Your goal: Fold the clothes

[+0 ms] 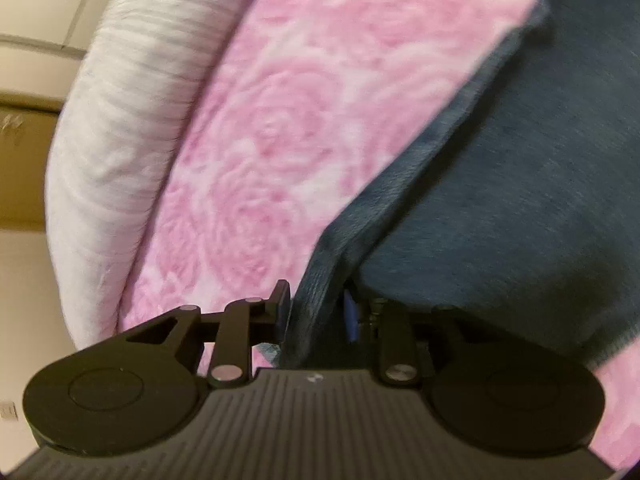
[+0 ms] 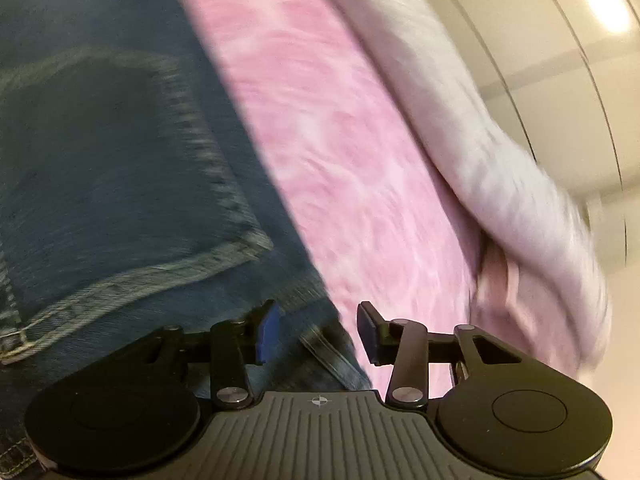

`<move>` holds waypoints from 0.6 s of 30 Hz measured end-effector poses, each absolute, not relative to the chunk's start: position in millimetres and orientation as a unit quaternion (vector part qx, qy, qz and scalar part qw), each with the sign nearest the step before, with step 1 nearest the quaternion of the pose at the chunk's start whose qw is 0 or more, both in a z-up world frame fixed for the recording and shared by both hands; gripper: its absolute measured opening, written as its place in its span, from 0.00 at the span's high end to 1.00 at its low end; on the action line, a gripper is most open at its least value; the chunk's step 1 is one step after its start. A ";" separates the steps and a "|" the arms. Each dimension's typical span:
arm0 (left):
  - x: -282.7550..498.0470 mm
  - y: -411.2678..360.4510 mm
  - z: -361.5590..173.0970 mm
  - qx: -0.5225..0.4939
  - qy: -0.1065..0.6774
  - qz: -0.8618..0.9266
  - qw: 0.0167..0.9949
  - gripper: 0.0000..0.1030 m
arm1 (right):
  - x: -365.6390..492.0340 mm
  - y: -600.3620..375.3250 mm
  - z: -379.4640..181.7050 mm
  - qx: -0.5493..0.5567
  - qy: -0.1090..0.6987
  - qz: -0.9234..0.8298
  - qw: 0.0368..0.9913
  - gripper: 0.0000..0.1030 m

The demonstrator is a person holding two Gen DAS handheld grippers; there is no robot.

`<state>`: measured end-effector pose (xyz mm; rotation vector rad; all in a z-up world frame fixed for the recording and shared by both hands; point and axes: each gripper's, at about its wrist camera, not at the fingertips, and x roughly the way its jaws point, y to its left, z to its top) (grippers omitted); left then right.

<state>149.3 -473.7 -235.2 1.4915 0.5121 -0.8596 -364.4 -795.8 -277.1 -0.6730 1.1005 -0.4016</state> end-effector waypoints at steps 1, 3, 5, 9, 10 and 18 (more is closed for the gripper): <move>147.5 -470.0 -231.6 0.646 0.213 -0.370 0.633 0.73 | -370.5 -796.1 -271.4 -0.294 0.504 -0.206 0.786 0.58; 140.3 -460.2 -221.7 0.642 0.185 -0.358 0.652 0.72 | -383.0 -794.6 -259.9 -0.260 0.492 -0.244 0.794 0.57; 128.1 -445.6 -209.4 0.641 0.139 -0.339 0.675 0.69 | -397.4 -781.7 -247.5 -0.238 0.473 -0.279 0.801 0.57; 81.9 -402.2 -187.2 0.608 0.077 -0.368 0.700 0.62 | -425.3 -730.2 -226.5 -0.185 0.418 -0.299 0.838 0.51; 66.3 -388.6 -184.4 0.594 0.064 -0.385 0.704 0.56 | -430.7 -714.2 -227.7 -0.187 0.405 -0.291 0.846 0.48; -51.4 -313.9 -245.4 0.607 -0.066 -0.491 0.621 0.46 | -456.6 -616.4 -293.4 -0.316 0.446 -0.232 0.805 0.43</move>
